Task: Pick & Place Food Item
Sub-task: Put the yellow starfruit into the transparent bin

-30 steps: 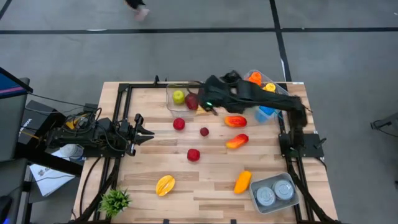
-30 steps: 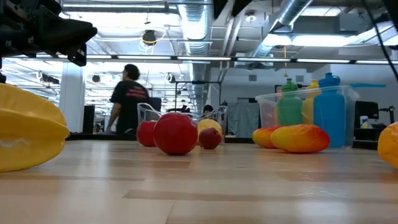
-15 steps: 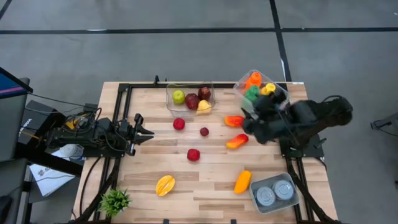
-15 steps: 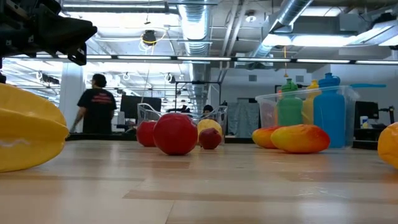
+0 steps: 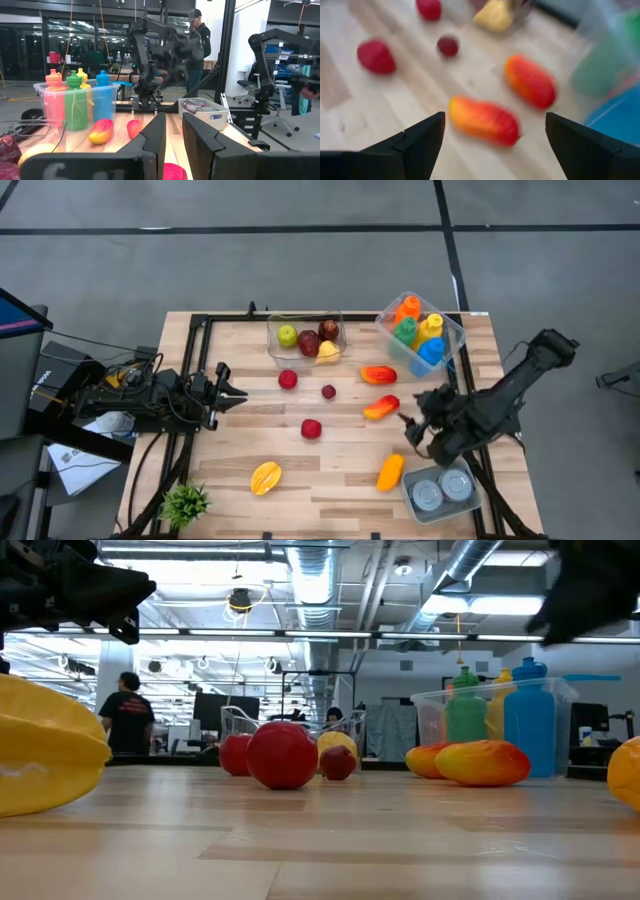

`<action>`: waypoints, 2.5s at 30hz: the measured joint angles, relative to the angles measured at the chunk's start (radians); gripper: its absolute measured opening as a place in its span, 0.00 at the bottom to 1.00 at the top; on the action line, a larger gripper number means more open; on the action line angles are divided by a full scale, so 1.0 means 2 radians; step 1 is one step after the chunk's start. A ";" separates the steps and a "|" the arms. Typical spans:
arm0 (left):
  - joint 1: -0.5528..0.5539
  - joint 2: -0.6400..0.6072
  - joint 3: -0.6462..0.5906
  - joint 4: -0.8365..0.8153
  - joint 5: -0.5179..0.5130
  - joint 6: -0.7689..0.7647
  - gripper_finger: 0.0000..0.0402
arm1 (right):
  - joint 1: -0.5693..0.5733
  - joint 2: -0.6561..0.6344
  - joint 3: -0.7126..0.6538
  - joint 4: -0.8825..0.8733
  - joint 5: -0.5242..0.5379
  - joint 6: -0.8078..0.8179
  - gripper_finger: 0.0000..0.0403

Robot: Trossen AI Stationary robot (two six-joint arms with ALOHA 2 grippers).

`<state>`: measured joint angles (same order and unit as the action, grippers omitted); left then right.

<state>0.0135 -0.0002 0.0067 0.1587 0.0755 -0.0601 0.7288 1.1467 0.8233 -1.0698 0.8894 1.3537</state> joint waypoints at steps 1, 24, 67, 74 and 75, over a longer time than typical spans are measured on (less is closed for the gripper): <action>0.000 0.000 0.000 0.000 0.000 0.000 0.13 | 0.006 0.005 -0.015 0.025 -0.006 -0.003 0.83; 0.000 0.000 0.000 0.000 0.000 0.000 0.13 | -0.094 0.193 -0.033 0.784 -0.111 -0.600 0.83; 0.000 0.000 0.000 0.000 0.000 0.000 0.13 | -0.238 0.669 0.535 0.602 -0.563 -0.729 0.75; 0.000 0.000 0.000 0.000 0.000 0.000 0.13 | -0.236 0.674 0.534 0.590 -0.564 -0.725 0.69; 0.000 0.000 0.000 0.000 0.000 0.000 0.13 | -0.236 0.674 0.534 0.590 -0.564 -0.724 0.67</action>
<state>0.0135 -0.0002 0.0067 0.1581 0.0753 -0.0601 0.2568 2.4950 1.8923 0.1105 -0.2379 -0.0950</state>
